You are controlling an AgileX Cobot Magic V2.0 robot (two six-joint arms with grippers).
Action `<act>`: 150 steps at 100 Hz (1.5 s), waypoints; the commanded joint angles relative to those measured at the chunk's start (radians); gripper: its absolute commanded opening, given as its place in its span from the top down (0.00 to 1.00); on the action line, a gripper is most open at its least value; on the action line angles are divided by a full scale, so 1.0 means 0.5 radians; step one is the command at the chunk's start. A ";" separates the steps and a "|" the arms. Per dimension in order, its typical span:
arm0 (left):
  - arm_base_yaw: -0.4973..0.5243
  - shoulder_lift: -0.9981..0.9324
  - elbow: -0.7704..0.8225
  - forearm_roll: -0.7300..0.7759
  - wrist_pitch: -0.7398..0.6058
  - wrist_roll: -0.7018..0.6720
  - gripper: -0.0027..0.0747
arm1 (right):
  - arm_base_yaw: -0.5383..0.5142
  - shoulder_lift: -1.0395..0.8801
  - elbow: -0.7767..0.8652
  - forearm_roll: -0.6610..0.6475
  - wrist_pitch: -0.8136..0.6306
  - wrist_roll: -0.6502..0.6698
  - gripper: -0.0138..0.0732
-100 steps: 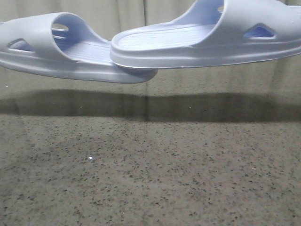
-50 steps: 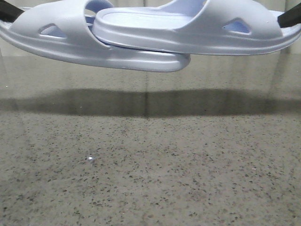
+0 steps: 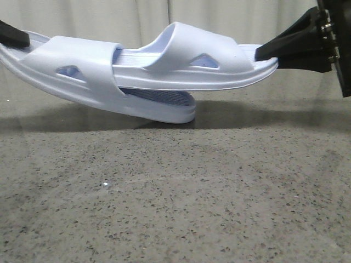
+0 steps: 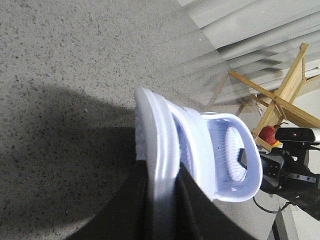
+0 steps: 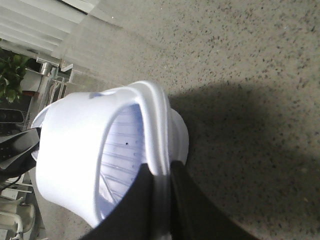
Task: Insert blue slippers together front up
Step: 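Lower the stacked slippers onto the table with both grippers, then open both grippers and lift them away from the slippers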
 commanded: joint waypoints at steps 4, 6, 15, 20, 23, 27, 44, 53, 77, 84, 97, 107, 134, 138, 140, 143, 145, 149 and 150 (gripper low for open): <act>-0.019 -0.055 -0.041 -0.150 0.320 0.010 0.95 | 0.097 0.028 -0.129 0.129 0.212 -0.052 0.96; -0.019 -0.055 -0.041 -0.150 0.320 0.010 0.95 | 0.110 0.039 -0.144 0.129 0.217 -0.052 0.96; -0.045 -0.055 -0.041 -0.150 0.320 0.017 0.95 | 0.161 0.074 -0.197 0.134 0.217 -0.052 0.96; -0.073 -0.055 -0.041 -0.150 0.320 0.026 0.95 | 0.187 0.089 -0.219 0.134 0.204 -0.052 0.96; -0.095 -0.055 -0.041 -0.150 0.320 0.035 0.95 | 0.203 0.097 -0.236 0.134 0.204 -0.052 0.96; -0.119 -0.055 -0.041 -0.159 0.320 0.044 0.95 | 0.214 0.106 -0.259 0.134 0.204 -0.052 0.96; -0.148 -0.055 -0.041 -0.186 0.320 0.056 0.95 | 0.225 0.111 -0.288 0.108 0.200 -0.052 0.96; -0.126 -0.055 -0.041 -0.186 0.320 0.057 0.95 | 0.196 0.111 -0.288 0.048 0.215 -0.052 0.94; 0.019 -0.059 -0.041 -0.177 0.320 0.060 0.95 | 0.006 0.107 -0.288 -0.061 0.411 -0.045 0.76; 0.061 -0.059 -0.041 -0.172 0.320 0.060 0.95 | -0.087 0.107 -0.288 -0.093 0.504 -0.045 0.76; 0.092 -0.059 -0.041 -0.150 0.320 0.060 0.95 | -0.254 0.094 -0.288 -0.103 0.656 -0.042 0.76; 0.092 -0.059 -0.041 -0.142 0.302 0.060 0.95 | -0.360 0.055 -0.288 -0.178 0.657 -0.042 0.76; 0.084 -0.059 -0.041 -0.079 0.071 0.073 0.95 | -0.520 -0.057 -0.288 -0.317 0.657 0.004 0.76; 0.084 -0.054 -0.041 -0.045 0.017 0.076 0.94 | -0.527 -0.078 -0.288 -0.317 0.657 0.004 0.76; 0.084 -0.054 -0.041 -0.026 -0.020 0.076 0.94 | -0.527 -0.082 -0.288 -0.321 0.657 0.004 0.76; 0.084 -0.054 -0.041 -0.001 -0.049 0.076 0.94 | -0.528 -0.094 -0.288 -0.324 0.657 0.004 0.76; 0.084 -0.054 -0.041 0.015 -0.082 0.076 0.94 | -0.528 -0.094 -0.288 -0.324 0.657 0.004 0.76; 0.084 -0.054 -0.041 0.018 -0.108 0.090 0.94 | -0.528 -0.103 -0.288 -0.324 0.657 0.004 0.76; 0.084 -0.054 -0.041 0.018 -0.113 0.096 0.94 | -0.528 -0.103 -0.288 -0.324 0.657 0.004 0.76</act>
